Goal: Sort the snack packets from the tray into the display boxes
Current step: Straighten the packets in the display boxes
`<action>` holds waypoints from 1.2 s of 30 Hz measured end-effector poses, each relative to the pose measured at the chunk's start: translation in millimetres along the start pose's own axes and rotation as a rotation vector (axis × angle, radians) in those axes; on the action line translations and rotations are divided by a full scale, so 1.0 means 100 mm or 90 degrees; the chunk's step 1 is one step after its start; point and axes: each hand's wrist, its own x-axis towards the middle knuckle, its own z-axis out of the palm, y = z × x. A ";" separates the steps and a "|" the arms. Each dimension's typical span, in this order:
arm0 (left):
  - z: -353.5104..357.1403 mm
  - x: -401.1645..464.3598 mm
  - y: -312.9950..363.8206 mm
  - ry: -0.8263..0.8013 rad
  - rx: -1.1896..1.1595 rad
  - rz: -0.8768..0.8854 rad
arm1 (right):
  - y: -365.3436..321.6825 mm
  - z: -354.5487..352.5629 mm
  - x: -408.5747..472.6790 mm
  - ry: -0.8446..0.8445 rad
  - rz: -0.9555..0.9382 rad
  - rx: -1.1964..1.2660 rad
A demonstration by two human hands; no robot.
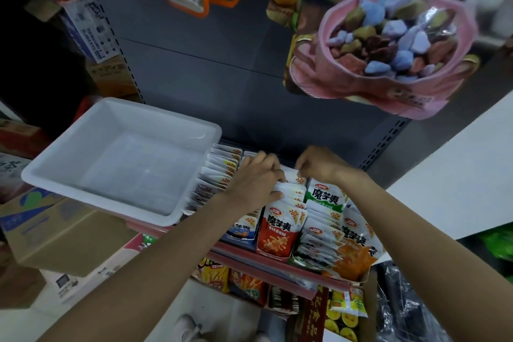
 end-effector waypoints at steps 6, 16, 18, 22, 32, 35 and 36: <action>0.01 -0.11 -0.03 -0.046 -0.025 0.037 | -0.04 0.00 0.00 -0.048 -0.004 -0.038; 0.11 -0.07 0.17 -0.072 0.126 0.104 | -0.18 0.16 -0.10 0.079 -0.037 -0.305; 0.12 -0.07 0.19 -0.080 0.140 0.115 | -0.18 0.19 -0.17 0.152 -0.049 -0.353; 0.16 -0.14 0.20 -0.089 0.146 0.116 | -0.14 0.33 -0.21 0.210 -0.037 -0.455; 0.23 -0.20 0.19 -0.072 0.173 0.105 | -0.09 0.12 -0.28 0.155 -0.098 -0.123; 0.29 -0.26 0.17 -0.052 0.134 0.086 | -0.10 0.15 -0.52 0.322 -0.183 -0.078; 0.30 -0.28 0.16 -0.046 0.125 0.085 | -0.10 0.18 -0.59 0.317 -0.190 -0.076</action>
